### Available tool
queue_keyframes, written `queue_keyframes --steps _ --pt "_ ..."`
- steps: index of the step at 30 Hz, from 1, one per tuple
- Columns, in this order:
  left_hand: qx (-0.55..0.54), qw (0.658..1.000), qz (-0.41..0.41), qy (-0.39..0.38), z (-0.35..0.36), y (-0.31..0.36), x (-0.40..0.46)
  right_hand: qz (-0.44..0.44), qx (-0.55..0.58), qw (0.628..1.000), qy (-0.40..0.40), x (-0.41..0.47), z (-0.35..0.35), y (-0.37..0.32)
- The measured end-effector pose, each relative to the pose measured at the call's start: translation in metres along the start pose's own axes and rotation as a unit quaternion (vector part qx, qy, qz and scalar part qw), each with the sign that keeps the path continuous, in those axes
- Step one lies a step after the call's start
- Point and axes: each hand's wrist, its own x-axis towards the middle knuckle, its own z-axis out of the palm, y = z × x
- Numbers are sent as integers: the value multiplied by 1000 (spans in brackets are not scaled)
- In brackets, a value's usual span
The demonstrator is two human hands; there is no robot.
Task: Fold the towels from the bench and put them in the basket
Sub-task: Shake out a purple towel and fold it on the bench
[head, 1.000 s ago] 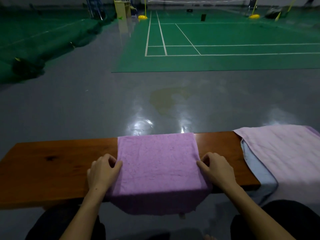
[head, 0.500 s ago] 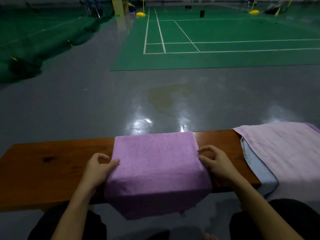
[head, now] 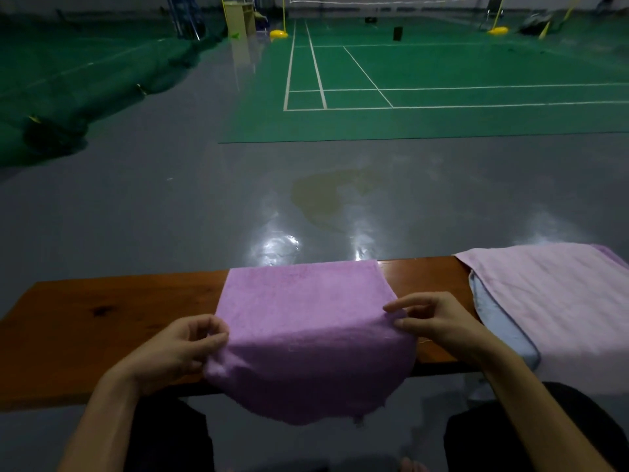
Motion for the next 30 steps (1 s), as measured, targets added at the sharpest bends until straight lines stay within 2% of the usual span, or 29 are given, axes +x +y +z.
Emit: queue_keyframes --steps 2,7,10,13,18,20,23,26,30 --pt "-20 1000 -11 0 -1 4 -6 -1 12 1000 28 0 0 0" --pt "-60 994 8 89 4 26 -23 -10 123 989 77 -2 8 -14" --pt "-70 993 16 97 0 45 -34 -31 176 978 104 -4 12 -29" --pt "-70 991 45 101 0 68 -44 -44 205 971 114 -4 13 -42" --pt "-145 971 110 153 3 105 -51 -70 272 955 95 -13 7 -78" --pt "-160 962 146 166 3 120 -51 -94 251 959 91 -15 4 -92" --pt "-135 956 204 161 1 137 -52 -135 178 966 132 -11 1 -111" --pt "-53 950 262 162 -3 151 -51 -177 99 965 169 -8 -4 -128" --pt "81 911 328 236 -7 171 -48 -230 40 950 207 -3 -10 -145"
